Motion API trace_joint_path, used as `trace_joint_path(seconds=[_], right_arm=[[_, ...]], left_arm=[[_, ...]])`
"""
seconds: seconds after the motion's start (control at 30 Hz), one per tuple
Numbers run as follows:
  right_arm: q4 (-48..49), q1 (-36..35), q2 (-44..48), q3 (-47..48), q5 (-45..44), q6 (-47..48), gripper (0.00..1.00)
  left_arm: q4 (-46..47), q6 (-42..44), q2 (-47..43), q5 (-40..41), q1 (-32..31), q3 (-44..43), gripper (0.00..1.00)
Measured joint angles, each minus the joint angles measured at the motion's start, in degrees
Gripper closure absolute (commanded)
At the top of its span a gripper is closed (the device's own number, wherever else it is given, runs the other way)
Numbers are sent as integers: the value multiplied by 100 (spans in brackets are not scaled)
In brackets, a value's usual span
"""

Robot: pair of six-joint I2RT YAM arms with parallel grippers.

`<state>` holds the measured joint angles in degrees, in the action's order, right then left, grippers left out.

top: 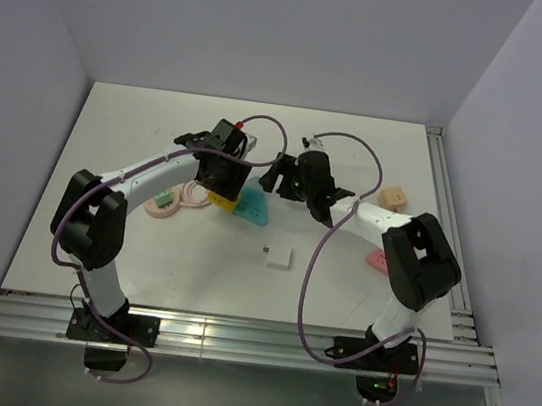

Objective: Insert the plug
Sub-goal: Insert the plug into the socket.

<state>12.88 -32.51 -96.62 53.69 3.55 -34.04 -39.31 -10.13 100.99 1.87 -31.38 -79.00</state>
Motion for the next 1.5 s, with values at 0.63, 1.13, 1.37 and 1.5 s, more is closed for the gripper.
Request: trace_joint_path(seconds=[0.63,1.13,1.37,1.5], right_arm=[[-9,17,-2391,2081,256,-1279,32],[-76,142,-2500,2098,1246,-772,45],[-254,131,-2500,2135,1493,-361,41],[-382,120,-2500,2212,1554,-177,37]], left_arm=[[0,4,7,-2,0,0,100],[-192,83,-131,-70,0,98,100],[-264,216,-140,-107,-4,98,100],[-378,337,-138,-109,-4,72,100]])
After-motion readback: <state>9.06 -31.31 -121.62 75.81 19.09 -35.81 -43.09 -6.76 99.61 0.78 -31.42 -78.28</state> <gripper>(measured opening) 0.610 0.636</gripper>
